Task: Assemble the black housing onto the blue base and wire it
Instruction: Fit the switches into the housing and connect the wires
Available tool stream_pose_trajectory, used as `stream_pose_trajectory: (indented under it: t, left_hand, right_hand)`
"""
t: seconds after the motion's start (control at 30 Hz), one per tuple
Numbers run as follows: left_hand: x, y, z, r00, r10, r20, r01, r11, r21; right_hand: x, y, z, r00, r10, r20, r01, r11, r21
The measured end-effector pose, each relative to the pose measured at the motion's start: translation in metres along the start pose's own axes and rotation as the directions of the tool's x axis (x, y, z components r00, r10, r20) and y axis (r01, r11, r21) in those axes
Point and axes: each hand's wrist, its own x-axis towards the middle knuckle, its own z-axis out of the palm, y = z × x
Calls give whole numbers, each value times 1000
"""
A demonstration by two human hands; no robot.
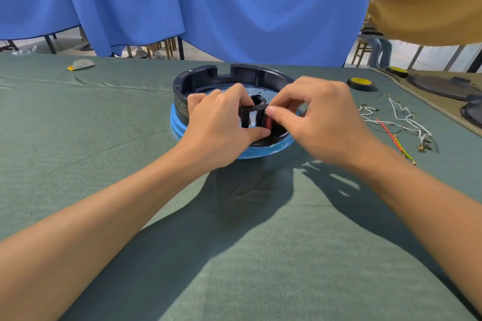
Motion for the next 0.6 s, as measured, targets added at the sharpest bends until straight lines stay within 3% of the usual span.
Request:
stream_pose_trajectory:
  t: [0.23, 0.37, 0.6]
  left_hand:
    - [-1, -5, -2, 1000, 21, -14, -22, 997, -71]
    - [0, 0, 1, 994, -14, -107, 5, 996, -84]
    - [2, 1, 4, 988, -51, -148, 35, 994, -108]
  right_hand:
    - [10, 13, -7, 990, 111, 89, -122, 984, 132]
    - [10, 14, -6, 990, 114, 87, -127, 979, 161]
    - [9, 12, -1, 991, 110, 71, -121, 978, 172]
